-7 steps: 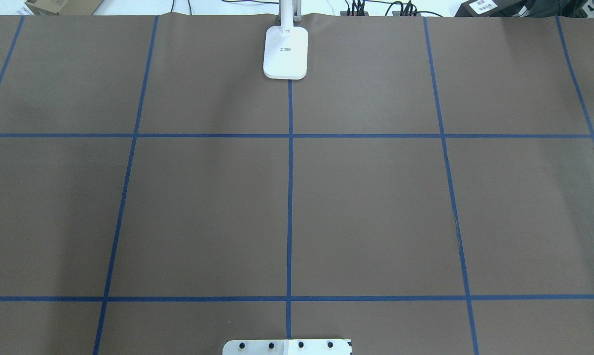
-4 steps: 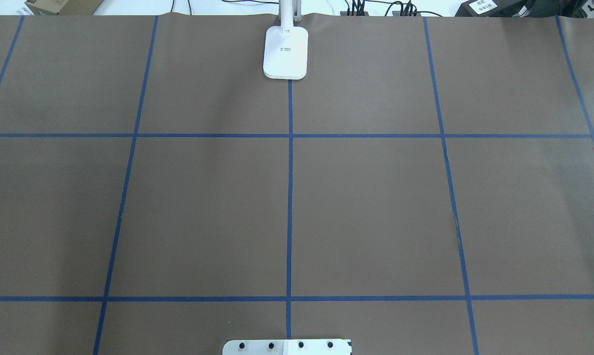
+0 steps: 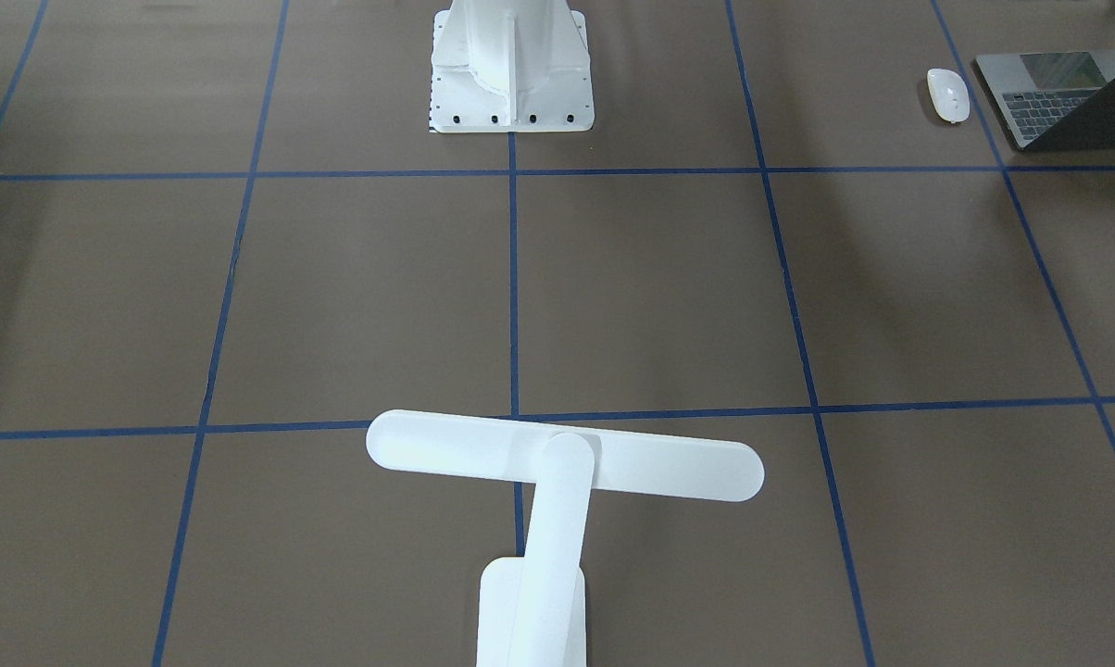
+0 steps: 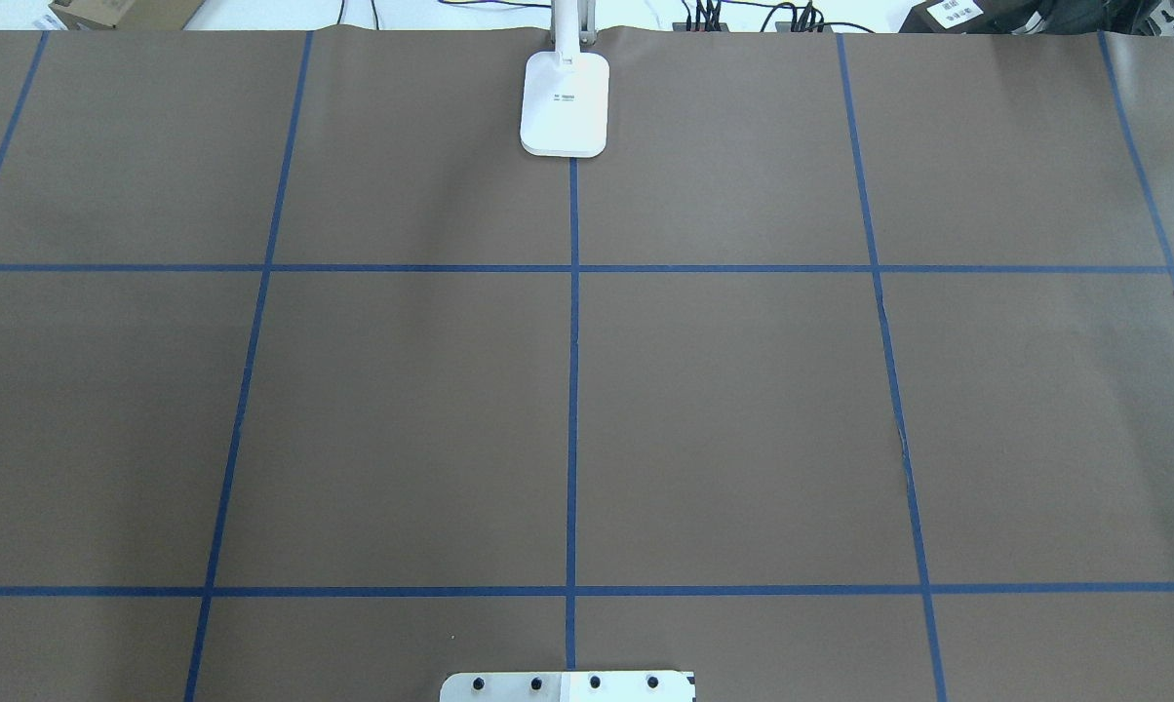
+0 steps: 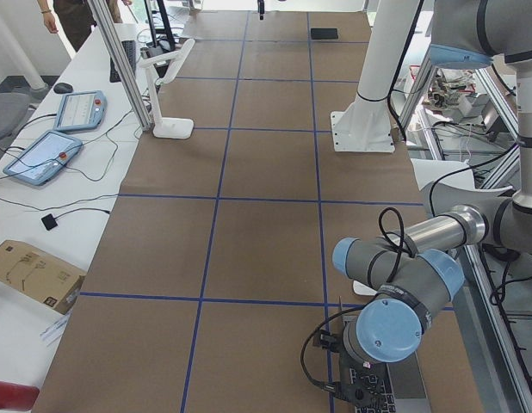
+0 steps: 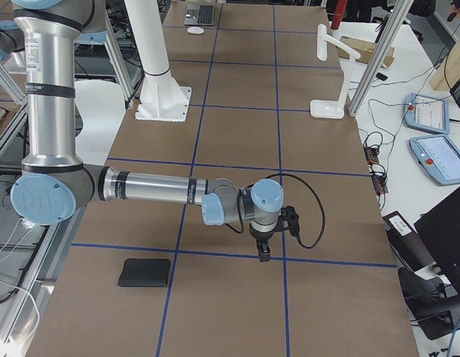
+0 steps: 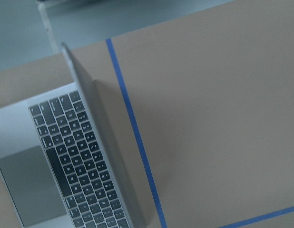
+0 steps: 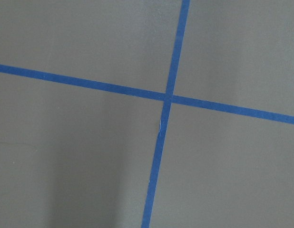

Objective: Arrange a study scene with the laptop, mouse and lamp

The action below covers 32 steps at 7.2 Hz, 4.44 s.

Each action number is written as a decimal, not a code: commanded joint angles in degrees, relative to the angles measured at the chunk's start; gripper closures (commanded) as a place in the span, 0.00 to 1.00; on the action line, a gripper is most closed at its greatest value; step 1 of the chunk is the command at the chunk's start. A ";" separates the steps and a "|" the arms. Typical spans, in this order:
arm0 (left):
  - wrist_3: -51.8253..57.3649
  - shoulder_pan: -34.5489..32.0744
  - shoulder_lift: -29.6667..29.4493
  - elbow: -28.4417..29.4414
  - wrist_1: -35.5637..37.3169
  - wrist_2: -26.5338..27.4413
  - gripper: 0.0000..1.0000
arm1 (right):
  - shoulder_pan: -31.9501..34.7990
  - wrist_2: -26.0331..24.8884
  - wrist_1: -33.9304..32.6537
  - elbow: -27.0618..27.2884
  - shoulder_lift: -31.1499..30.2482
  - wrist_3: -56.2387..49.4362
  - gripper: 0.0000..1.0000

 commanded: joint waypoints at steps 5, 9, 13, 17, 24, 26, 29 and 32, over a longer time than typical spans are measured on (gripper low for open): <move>-3.11 -0.22 1.11 9.86 -9.08 -2.09 0.18 | 0.00 0.00 0.00 0.01 -0.02 -0.03 0.00; -3.28 -0.22 1.19 11.19 -11.55 -2.18 1.00 | 0.00 0.00 0.09 0.01 -0.02 0.06 0.00; -7.05 0.21 -2.49 9.35 -10.94 -2.53 1.00 | 0.00 0.00 0.00 0.18 0.07 0.06 0.00; -8.64 4.16 -10.20 9.17 -10.94 -8.21 1.00 | 0.00 0.09 0.00 0.27 0.07 0.14 0.00; -45.22 25.75 -30.49 -2.87 -11.55 -15.10 1.00 | -0.09 0.09 -0.09 -0.17 0.07 0.14 0.00; -61.46 34.10 -39.02 -2.78 -15.04 -14.57 1.00 | -0.09 0.17 -0.17 -0.17 0.16 0.23 0.00; -90.72 50.43 -50.62 -2.60 -21.91 -4.26 1.00 | -0.09 0.09 -0.17 -0.25 0.42 0.49 0.00; -106.34 63.99 -61.70 2.20 -24.21 5.10 1.00 | -0.18 0.09 -0.17 -0.34 0.68 0.49 0.00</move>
